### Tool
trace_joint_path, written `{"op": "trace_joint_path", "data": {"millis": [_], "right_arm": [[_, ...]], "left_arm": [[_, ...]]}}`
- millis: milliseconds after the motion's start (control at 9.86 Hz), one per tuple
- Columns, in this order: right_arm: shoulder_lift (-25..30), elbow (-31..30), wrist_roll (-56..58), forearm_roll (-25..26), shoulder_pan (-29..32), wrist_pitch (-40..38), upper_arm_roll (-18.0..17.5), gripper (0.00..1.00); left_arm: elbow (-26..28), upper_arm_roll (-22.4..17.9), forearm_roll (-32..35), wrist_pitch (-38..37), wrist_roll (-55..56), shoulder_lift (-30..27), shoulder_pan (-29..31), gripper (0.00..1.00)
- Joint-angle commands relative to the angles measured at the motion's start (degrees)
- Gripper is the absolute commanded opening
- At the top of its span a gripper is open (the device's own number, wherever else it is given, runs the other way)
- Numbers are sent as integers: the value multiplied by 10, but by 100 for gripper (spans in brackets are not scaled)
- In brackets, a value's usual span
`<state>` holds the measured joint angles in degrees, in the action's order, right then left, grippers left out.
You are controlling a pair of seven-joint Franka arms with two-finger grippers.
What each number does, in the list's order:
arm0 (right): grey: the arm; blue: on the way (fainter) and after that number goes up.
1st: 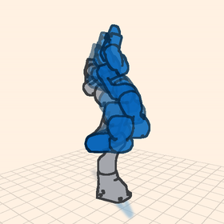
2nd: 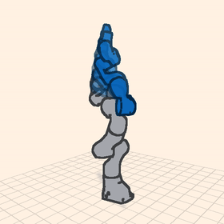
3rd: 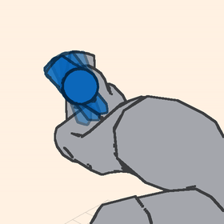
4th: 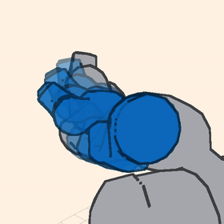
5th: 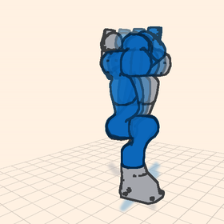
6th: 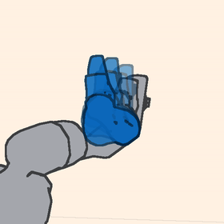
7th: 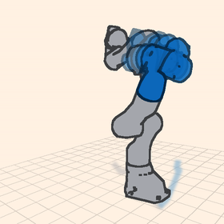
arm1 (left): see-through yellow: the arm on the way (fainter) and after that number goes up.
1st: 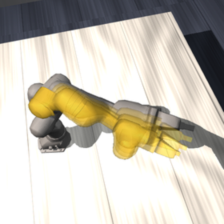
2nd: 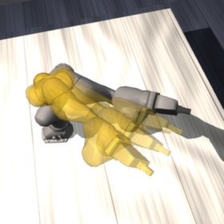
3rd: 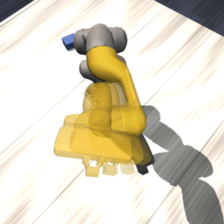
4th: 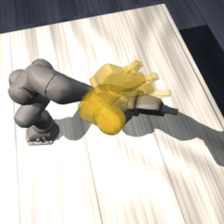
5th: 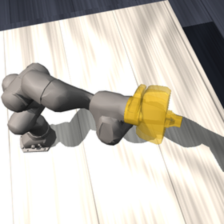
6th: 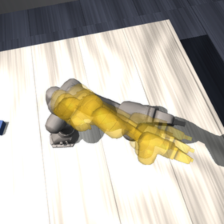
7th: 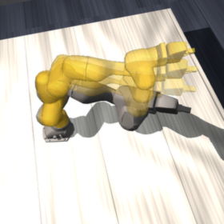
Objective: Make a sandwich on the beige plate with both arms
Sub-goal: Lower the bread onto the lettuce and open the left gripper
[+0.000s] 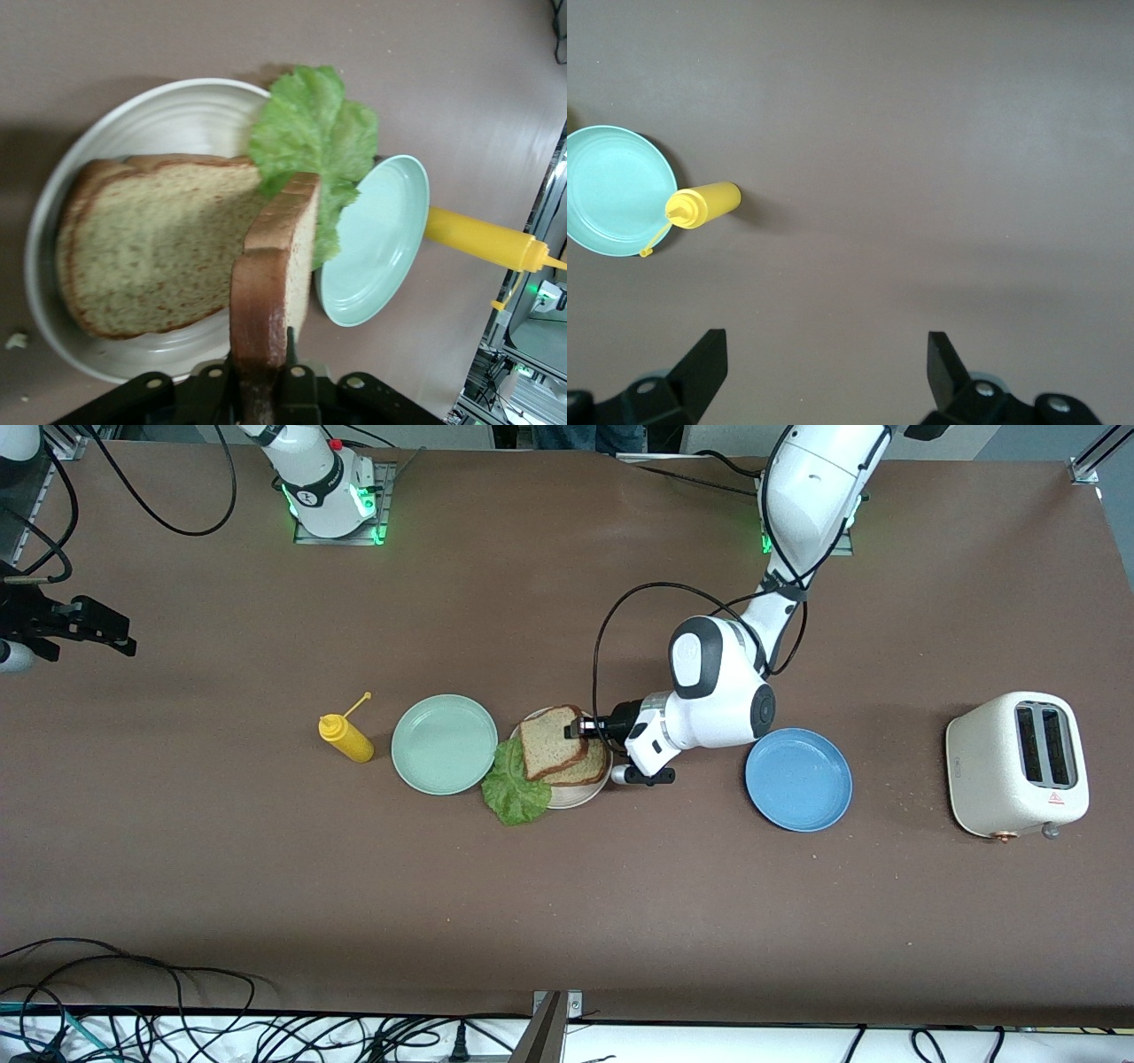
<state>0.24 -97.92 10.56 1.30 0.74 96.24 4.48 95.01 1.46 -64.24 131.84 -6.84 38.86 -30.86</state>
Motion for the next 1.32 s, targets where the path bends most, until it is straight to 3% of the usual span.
{"op": "trace_joint_path", "data": {"millis": [0, 101, 1014, 1217], "right_arm": [[-1, 11, -6, -11, 1, -11, -2, 100], [-2, 11, -6, -16, 1, -11, 0, 100], [-4, 11, -5, -33, 2, -11, 0, 100], [-6, 10, -8, -42, 2, -11, 0, 100]], "left_arm": [[1, -3, 27, 9, -10, 0, 2, 86], [1, -3, 30, 8, -10, 0, 9, 100], [-7, -41, 32, 4, -5, -15, 28, 100], [-7, -63, 120, 0, 10, -33, 29, 100]]}}
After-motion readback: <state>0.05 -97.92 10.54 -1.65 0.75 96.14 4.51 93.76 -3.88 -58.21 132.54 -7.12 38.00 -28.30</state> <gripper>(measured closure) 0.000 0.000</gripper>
